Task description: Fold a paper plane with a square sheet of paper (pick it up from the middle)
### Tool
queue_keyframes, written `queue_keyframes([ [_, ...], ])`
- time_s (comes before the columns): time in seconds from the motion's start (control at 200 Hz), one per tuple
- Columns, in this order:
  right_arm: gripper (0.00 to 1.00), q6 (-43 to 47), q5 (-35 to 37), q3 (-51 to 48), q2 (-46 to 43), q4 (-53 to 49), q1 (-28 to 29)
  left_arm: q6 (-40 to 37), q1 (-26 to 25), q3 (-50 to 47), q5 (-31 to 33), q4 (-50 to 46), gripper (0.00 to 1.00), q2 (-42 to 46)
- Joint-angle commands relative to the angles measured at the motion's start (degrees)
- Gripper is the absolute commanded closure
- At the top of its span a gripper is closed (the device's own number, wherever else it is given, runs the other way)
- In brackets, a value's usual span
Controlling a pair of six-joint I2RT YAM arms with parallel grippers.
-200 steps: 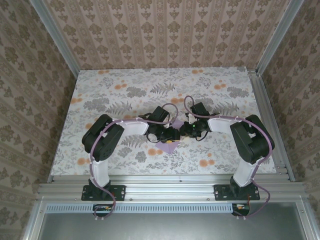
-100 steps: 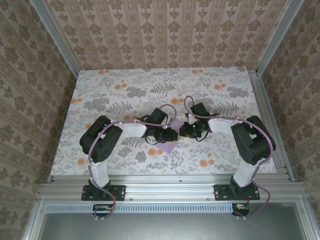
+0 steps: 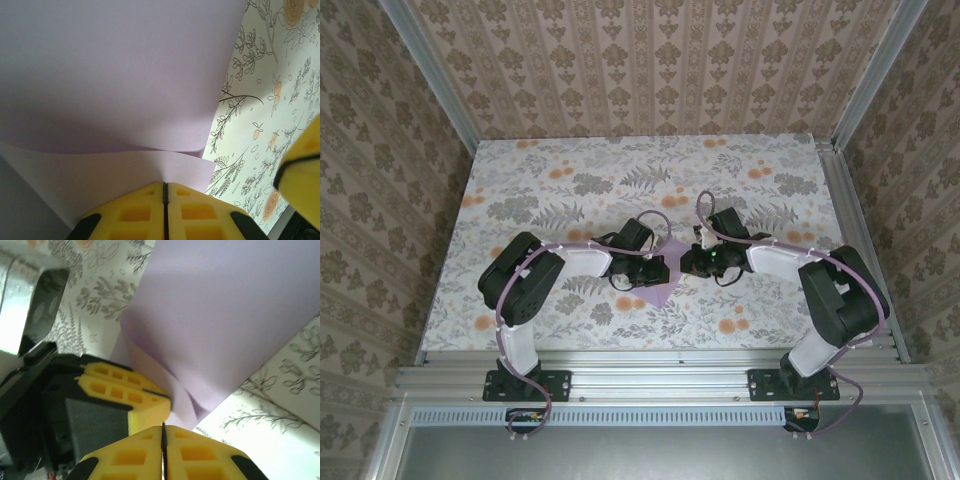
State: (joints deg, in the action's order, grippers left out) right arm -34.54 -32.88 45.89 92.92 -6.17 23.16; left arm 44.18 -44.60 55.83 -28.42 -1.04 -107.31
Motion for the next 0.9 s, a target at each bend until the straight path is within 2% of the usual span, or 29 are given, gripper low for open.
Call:
queue_keyframes([
  [0.0, 0.91, -4.39, -4.73, -2.52, -0.79, 4.68, 0.73, -0.67, 0.06, -1.33, 1.53, -1.35, 0.92, 0.78],
  [0.37, 0.95, -7.04, -6.14, -3.20, 5.45, 11.59, 1.97, -0.68, 0.10, -1.52, 1.88, -1.39, 0.93, 0.95],
  [0.895, 0.97, -1.36, -0.50, -1.18, 9.75, 5.29, 1.98, -0.82, 0.13, -1.34, 1.29, -0.82, 0.93, 1.92],
])
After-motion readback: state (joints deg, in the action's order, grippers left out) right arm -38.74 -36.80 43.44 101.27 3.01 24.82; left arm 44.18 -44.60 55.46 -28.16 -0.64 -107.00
